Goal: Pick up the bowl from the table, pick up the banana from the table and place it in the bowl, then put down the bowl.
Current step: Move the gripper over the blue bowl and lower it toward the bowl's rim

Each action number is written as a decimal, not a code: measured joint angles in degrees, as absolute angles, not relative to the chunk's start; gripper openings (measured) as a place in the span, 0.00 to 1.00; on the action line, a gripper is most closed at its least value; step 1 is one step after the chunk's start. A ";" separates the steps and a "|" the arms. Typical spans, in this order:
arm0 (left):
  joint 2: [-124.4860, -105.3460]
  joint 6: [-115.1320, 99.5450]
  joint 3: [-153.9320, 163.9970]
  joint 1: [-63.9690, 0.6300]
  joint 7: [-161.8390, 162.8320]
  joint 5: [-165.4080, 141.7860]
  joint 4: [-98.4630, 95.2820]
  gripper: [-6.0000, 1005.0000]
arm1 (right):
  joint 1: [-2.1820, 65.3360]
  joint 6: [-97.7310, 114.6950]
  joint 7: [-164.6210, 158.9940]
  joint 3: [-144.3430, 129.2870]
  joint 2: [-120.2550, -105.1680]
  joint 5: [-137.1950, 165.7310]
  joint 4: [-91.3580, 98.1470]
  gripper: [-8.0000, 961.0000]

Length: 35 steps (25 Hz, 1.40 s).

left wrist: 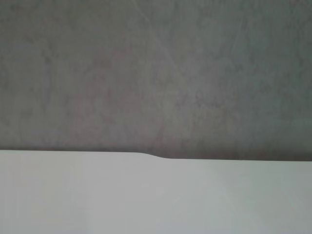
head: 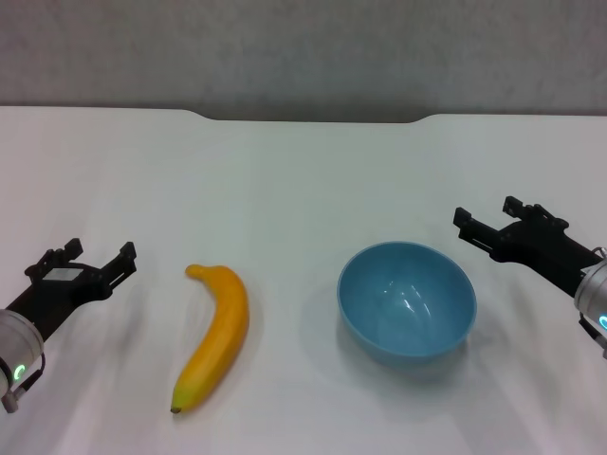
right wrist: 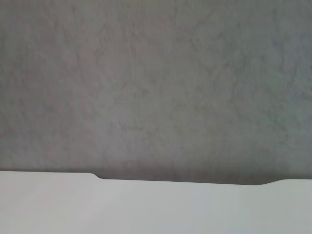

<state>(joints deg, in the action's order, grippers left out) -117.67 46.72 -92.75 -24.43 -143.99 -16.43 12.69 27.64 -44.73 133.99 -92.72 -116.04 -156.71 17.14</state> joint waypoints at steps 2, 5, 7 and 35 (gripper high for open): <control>-117.68 46.73 -92.73 -24.38 -143.94 -16.21 12.68 0.86 | 27.80 -44.73 133.99 -92.78 -116.01 -156.70 17.14 0.94; -117.70 46.70 -92.72 -24.50 -143.89 -16.40 12.58 0.86 | 27.84 -44.73 133.97 -92.80 -116.00 -156.70 17.14 0.94; -117.75 46.69 -92.72 -24.51 -144.04 -16.40 12.57 0.86 | 27.85 -44.73 133.97 -92.85 -116.04 -156.70 17.14 0.94; -116.13 46.15 -88.43 -17.41 -129.55 -23.64 28.86 0.86 | 15.99 -23.94 102.19 -95.87 -114.82 -121.55 54.12 0.94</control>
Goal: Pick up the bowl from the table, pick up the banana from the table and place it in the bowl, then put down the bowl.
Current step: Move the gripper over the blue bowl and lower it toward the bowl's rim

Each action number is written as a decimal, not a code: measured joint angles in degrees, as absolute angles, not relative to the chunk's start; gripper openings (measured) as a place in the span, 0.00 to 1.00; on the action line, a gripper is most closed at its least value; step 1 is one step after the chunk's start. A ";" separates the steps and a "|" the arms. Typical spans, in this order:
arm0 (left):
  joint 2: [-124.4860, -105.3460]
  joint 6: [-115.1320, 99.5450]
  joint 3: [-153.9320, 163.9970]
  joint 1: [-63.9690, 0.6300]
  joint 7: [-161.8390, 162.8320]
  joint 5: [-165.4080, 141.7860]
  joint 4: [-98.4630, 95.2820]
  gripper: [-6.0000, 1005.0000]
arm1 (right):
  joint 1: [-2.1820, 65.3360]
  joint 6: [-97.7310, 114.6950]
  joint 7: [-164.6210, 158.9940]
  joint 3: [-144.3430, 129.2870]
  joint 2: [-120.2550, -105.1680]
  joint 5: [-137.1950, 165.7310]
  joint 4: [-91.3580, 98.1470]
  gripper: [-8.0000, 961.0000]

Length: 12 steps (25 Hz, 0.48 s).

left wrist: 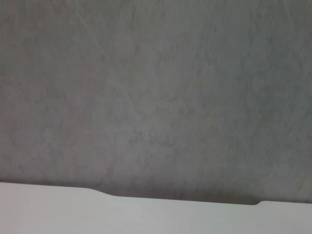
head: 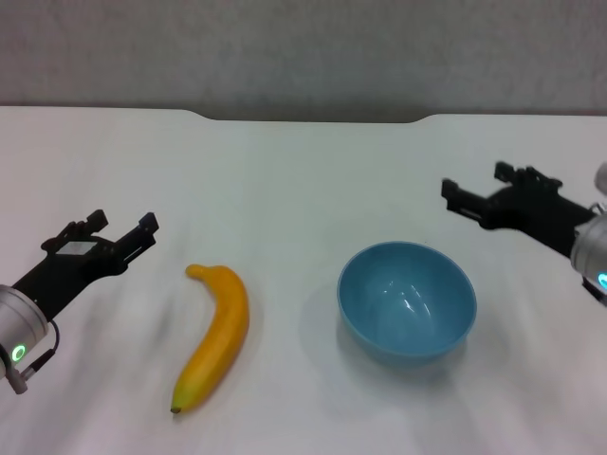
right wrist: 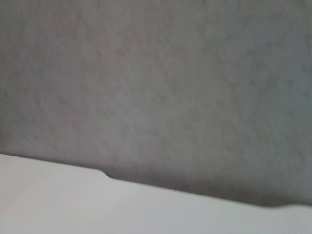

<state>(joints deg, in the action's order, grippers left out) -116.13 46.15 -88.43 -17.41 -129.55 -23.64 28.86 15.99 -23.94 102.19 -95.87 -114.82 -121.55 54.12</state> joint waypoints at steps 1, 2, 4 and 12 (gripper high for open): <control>-116.08 45.78 -88.48 -17.18 -129.24 -24.05 29.20 0.86 | 15.87 -23.94 98.57 -95.68 -114.72 -118.29 55.32 0.94; -116.08 45.37 -88.48 -17.08 -129.19 -24.23 29.36 0.86 | 15.79 -24.10 93.74 -95.23 -114.60 -113.81 57.02 0.94; -116.10 44.32 -88.33 -17.06 -129.38 -24.56 29.47 0.86 | 16.00 -25.39 82.80 -93.64 -114.42 -103.20 59.39 0.94; -116.31 42.95 -88.14 -17.26 -129.75 -24.75 29.53 0.86 | 23.44 -43.43 41.21 -82.98 -114.60 -58.19 63.94 0.93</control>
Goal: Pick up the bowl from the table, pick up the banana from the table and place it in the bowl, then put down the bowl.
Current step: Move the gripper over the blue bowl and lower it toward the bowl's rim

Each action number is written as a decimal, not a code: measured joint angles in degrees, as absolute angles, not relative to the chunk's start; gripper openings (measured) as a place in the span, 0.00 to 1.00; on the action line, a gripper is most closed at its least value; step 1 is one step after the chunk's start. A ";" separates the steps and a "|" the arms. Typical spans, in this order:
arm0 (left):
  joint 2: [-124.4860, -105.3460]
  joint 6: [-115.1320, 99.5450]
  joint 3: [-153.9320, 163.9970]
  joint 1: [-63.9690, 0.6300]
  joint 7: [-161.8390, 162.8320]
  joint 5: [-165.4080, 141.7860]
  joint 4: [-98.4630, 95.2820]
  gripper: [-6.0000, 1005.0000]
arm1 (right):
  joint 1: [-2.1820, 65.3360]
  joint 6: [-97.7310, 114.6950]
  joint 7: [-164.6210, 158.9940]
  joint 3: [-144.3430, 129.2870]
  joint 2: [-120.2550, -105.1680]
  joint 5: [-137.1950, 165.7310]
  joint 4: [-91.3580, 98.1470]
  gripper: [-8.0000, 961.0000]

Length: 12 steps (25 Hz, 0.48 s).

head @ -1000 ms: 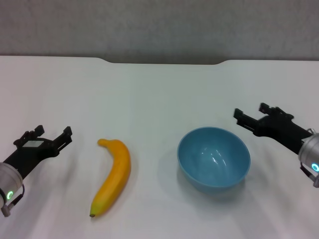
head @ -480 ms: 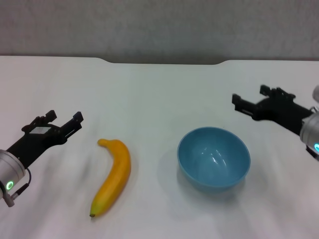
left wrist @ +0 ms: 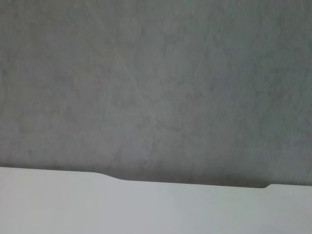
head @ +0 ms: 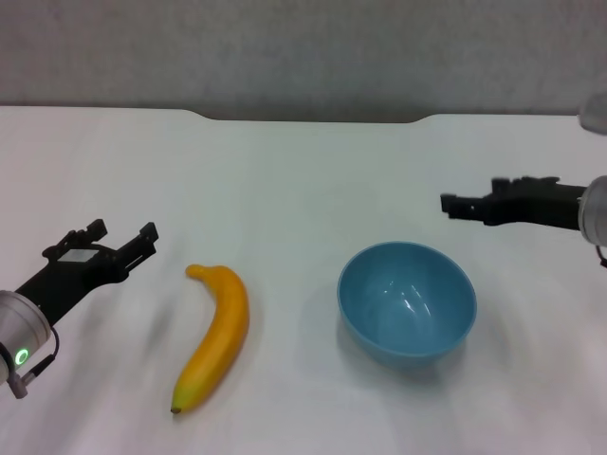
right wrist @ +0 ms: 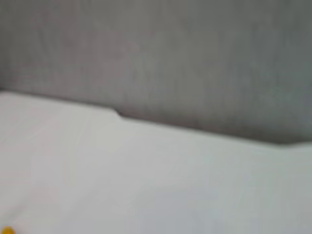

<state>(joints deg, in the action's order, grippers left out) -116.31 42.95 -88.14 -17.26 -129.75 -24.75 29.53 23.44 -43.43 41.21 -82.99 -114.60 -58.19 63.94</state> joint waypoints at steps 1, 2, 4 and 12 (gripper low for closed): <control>-116.35 42.94 -88.13 -17.31 -129.93 -24.76 29.51 0.86 | 24.87 -46.05 37.81 -81.72 -114.63 -54.32 63.71 0.93; -116.39 42.93 -88.12 -17.35 -130.07 -24.76 29.49 0.86 | 26.09 -48.35 35.01 -80.73 -114.64 -50.86 63.57 0.93; -116.46 42.91 -88.08 -17.39 -130.34 -24.78 29.49 0.86 | 28.44 -52.27 30.62 -79.69 -114.68 -45.58 63.32 0.93; -116.46 42.90 -88.20 -17.55 -130.83 -24.77 29.54 0.86 | 38.56 -61.68 24.39 -73.14 -114.53 -36.15 53.71 0.93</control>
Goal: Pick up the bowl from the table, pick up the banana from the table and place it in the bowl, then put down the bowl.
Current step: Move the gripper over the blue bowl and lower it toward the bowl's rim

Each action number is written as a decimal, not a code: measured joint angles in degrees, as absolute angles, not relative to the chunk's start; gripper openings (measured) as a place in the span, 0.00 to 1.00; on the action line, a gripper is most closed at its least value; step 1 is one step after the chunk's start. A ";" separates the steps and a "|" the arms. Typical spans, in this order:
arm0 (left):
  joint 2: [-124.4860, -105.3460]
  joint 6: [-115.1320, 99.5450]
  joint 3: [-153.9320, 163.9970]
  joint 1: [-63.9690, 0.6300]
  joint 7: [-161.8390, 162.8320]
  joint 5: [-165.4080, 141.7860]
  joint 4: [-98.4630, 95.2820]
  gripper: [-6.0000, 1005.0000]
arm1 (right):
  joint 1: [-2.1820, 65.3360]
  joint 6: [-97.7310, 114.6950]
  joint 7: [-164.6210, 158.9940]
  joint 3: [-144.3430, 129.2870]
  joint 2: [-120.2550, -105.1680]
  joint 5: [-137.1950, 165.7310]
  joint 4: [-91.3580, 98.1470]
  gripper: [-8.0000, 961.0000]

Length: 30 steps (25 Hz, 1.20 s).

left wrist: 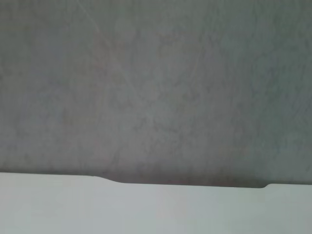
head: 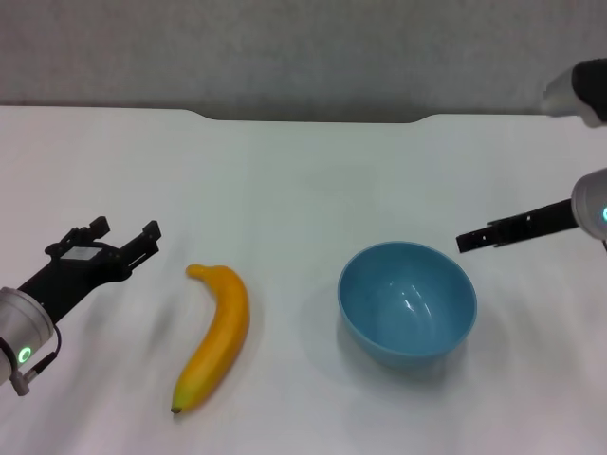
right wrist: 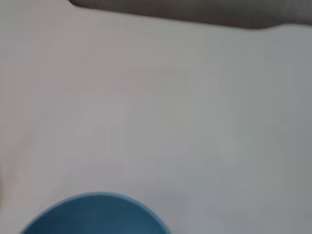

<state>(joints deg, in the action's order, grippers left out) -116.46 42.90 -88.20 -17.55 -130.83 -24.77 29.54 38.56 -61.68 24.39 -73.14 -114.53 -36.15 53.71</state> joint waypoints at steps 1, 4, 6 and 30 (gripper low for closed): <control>-116.46 42.91 -88.20 -17.56 -130.86 -24.73 29.55 0.86 | 39.28 -61.68 24.57 -72.72 -114.51 -36.13 52.18 0.93; -116.49 42.92 -88.24 -17.60 -130.88 -24.54 29.57 0.86 | 40.46 -61.16 25.27 -72.66 -114.63 -36.17 48.79 0.93; -116.53 42.93 -88.31 -17.60 -130.88 -24.44 29.58 0.86 | 40.95 -60.39 25.88 -72.82 -114.80 -36.67 47.00 0.93; -116.81 42.78 -88.00 -18.72 -130.96 -24.17 29.04 0.86 | 42.79 -54.40 25.90 -80.38 -115.56 -41.42 38.85 0.89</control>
<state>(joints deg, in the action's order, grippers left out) -116.81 42.78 -88.00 -18.72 -130.96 -24.17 29.04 42.79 -54.40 25.90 -80.38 -115.56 -41.42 38.85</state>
